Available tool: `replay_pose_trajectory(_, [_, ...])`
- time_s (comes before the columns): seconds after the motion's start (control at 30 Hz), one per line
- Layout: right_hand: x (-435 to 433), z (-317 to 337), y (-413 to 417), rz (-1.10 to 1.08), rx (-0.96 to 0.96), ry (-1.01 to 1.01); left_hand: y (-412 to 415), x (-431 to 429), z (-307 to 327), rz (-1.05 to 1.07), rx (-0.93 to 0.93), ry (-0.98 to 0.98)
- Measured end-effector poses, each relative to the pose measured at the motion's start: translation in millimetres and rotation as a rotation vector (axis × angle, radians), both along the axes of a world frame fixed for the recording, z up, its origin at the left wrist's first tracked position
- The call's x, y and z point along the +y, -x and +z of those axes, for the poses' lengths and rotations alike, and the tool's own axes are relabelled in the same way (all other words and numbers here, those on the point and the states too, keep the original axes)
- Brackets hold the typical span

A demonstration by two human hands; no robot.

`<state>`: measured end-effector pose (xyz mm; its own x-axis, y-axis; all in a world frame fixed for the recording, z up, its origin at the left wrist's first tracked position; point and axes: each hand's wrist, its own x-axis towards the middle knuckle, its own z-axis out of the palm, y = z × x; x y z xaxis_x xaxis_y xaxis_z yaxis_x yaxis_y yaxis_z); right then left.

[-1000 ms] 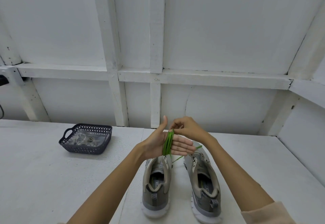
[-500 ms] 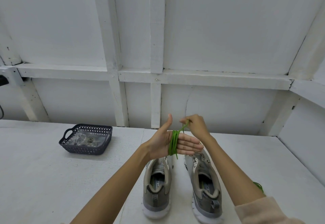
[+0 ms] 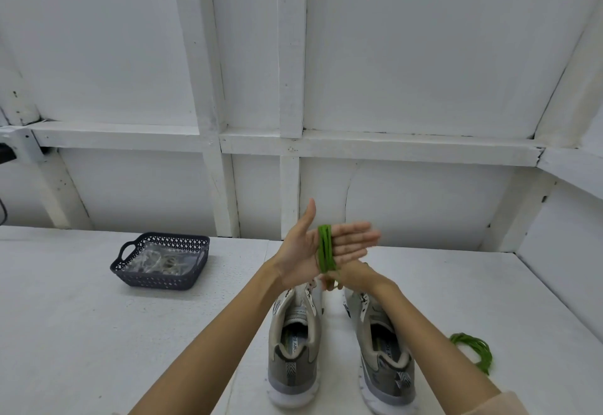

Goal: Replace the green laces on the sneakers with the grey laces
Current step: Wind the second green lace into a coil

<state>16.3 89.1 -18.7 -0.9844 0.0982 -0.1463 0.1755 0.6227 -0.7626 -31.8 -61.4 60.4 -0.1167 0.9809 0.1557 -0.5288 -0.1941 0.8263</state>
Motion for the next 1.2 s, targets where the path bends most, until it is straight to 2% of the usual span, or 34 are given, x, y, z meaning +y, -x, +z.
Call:
replay_pose_trajectory(0.03, [-9, 8, -4, 0.064, -0.038, -0.057, 4, 0, 0, 0.050, -0.010, -0.004])
replay_pose_trajectory(0.17, [-23, 22, -20, 0.239, -0.096, -0.008, 23, -4, -4, 0.245, -0.013, 0.049])
replay_pose_trajectory(0.27, [-23, 36, -34, 0.271, -0.117, -0.024, 33, -8, -12, 0.336, 0.008, 0.109])
replay_pose_trajectory(0.37, [-25, 71, -45, 0.362, -0.094, -0.103, 37, -10, -20, 0.360, 0.010, 0.149])
replay_pose_trajectory(0.5, [-35, 108, -52, 0.474, -0.181, -0.269, 38, -8, -28, 0.359, -0.002, 0.168])
replay_pose_trajectory(0.67, [-50, 137, -51, 0.547, -0.217, -0.354, 34, -4, -31, 0.315, 0.020, 0.226])
replay_pose_trajectory(0.77, [-49, 153, -43, 0.501, -0.075, -0.382, 24, -3, -31, 0.240, 0.059, 0.260])
replay_pose_trajectory(0.87, [-37, 160, -29, 0.350, 0.105, -0.483, 17, -3, -35, 0.136, 0.046, 0.251])
replay_pose_trajectory(0.93, [-27, 157, -18, 0.246, 0.157, -0.500, 15, -4, -35, 0.020, 0.047, 0.229])
replay_pose_trajectory(1.07, [-7, 139, -3, 0.133, 0.243, -0.335, 11, -6, -33, -0.129, 0.081, 0.212])
replay_pose_trajectory(1.2, [9, 99, 5, 0.046, 0.273, -0.222, 11, -7, -30, -0.163, 0.096, 0.233])
